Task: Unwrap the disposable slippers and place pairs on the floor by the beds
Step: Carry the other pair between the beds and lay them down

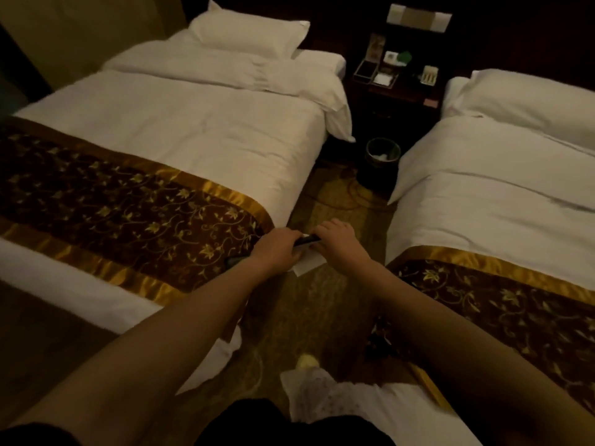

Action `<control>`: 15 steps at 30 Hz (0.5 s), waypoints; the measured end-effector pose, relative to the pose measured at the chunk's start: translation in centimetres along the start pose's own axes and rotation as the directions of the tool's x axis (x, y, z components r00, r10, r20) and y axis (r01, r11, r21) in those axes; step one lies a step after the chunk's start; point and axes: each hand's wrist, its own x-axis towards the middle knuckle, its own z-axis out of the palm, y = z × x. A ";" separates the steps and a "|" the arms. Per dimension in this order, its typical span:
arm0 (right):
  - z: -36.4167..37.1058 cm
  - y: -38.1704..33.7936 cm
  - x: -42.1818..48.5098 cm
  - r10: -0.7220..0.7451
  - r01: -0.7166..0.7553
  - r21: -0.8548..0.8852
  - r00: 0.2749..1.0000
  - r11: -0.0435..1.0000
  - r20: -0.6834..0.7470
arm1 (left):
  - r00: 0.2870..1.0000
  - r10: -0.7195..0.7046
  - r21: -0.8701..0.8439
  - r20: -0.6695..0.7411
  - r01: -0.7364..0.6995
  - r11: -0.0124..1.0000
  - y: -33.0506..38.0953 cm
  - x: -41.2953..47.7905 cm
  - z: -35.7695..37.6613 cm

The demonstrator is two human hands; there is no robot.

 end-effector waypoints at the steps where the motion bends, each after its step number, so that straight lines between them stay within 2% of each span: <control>1: 0.0 0.8 0.9 0.001 -0.001 -0.008 1.000 1.000 -0.011 | 1.000 0.021 0.018 -0.001 -0.021 1.000 0.1 1.7 -0.2; 6: 0.0 5.6 7.2 0.009 -0.009 -0.015 1.000 1.000 0.010 | 0.999 0.024 0.083 0.045 -0.028 0.996 -0.3 10.6 -1.4; 8: -0.2 7.9 10.3 0.020 -0.020 -0.024 0.999 0.999 -0.034 | 1.000 -0.026 0.017 0.014 0.026 1.000 -0.7 14.6 -1.8; 10: -0.4 10.3 13.5 0.060 -0.063 -0.013 0.985 0.998 -0.163 | 0.995 -0.100 -0.158 -0.021 0.095 0.983 -1.2 18.7 -2.0; 13: -0.3 13.5 18.4 0.206 -0.190 0.082 0.941 0.978 -0.269 | 0.965 -0.261 -0.481 -0.030 0.215 0.850 -2.4 24.5 -1.5; 15: 0.8 15.6 21.6 0.334 -0.295 0.186 0.913 0.937 -0.236 | 0.907 -0.420 -0.681 0.039 0.331 0.653 -3.5 28.1 -0.4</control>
